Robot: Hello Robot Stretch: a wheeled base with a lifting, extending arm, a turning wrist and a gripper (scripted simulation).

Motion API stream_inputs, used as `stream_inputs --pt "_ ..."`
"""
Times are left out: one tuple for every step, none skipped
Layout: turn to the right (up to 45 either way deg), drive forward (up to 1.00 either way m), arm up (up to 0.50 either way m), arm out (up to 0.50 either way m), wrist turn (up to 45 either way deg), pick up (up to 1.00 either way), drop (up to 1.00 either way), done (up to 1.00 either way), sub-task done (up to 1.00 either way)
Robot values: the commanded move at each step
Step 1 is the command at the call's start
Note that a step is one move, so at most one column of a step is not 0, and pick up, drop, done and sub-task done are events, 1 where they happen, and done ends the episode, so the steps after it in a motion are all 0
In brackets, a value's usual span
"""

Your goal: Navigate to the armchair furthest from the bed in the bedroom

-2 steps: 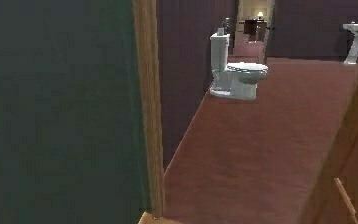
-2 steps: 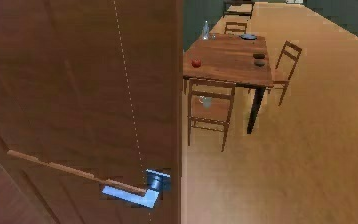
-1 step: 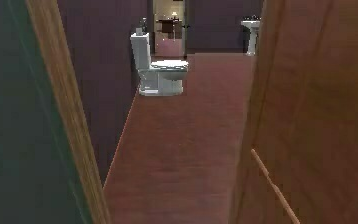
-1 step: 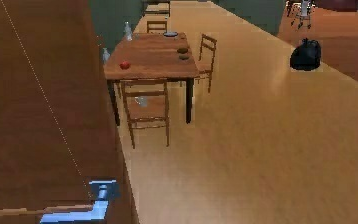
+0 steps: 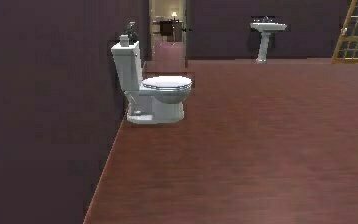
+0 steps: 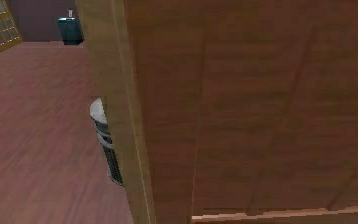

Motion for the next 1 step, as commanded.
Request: stream_inputs --pt "6.0 0.00 0.00 0.00 0.0 0.00 0.00 0.00 0.00"
